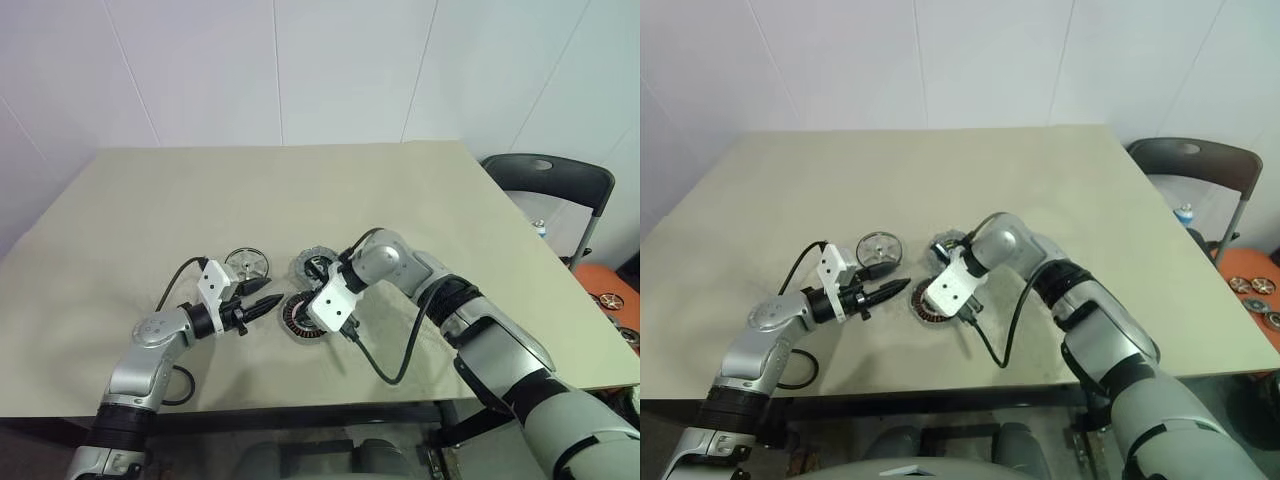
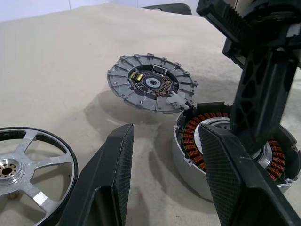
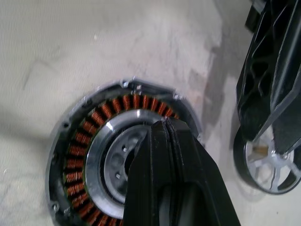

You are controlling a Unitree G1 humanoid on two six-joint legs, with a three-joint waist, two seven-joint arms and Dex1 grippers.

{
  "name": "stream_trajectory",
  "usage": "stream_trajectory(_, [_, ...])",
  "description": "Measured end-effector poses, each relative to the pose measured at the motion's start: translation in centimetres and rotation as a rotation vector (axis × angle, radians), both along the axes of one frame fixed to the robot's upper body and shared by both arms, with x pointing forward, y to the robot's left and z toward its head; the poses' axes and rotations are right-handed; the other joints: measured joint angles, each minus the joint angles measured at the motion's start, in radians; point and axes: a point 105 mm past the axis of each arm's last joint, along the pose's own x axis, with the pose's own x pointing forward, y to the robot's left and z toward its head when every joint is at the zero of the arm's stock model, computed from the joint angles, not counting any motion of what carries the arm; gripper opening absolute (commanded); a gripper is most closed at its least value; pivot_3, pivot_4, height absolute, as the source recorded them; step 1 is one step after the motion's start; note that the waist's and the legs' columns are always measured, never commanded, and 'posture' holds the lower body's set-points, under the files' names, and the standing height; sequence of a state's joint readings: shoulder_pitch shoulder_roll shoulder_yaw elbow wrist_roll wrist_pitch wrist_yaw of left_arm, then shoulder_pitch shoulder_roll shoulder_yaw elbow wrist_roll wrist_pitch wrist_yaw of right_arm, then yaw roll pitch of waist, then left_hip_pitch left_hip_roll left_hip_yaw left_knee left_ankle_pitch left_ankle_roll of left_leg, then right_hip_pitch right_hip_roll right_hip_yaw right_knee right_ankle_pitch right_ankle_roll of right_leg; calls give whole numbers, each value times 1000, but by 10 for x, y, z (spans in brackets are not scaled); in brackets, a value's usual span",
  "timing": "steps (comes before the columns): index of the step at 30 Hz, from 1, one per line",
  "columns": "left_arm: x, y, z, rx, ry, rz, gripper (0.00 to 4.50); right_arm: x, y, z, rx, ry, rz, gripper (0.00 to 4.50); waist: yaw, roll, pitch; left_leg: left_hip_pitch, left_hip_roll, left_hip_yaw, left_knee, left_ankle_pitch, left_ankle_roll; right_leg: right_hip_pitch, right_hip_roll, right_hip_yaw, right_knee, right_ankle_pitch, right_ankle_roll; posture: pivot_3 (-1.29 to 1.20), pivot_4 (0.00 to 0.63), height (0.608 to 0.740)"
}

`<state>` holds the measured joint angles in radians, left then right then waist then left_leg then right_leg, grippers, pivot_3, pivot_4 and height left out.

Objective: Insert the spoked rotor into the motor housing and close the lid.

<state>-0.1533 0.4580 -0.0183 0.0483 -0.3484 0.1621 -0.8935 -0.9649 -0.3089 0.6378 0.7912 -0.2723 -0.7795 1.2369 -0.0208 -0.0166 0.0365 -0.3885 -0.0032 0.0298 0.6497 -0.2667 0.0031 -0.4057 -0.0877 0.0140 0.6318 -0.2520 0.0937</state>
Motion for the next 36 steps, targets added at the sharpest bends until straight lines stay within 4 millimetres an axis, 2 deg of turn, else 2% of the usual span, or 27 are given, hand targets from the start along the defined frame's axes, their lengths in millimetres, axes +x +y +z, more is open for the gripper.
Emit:
stream_trajectory(15, [0, -2, -5, -8, 4, -1, 2341, 3, -14, -1, -28, -12, -8, 35, 0, 0, 0, 0, 0, 0, 0, 0, 0, 0, 0, 0, 0, 0, 0, 0, 0, 740])
stream_trajectory(28, [1, -5, -2, -11, 6, 1, 2341, 3, -9, -1, -5, -30, -7, 35, 0, 0, 0, 0, 0, 0, 0, 0, 0, 0, 0, 0, 0, 0, 0, 0, 0, 740])
stream_trajectory(36, [1, -8, 3, -12, 0, -2, 2341, 13, -4, 22, 45, -44, -31, 35, 0, 0, 0, 0, 0, 0, 0, 0, 0, 0, 0, 0, 0, 0, 0, 0, 0, 740])
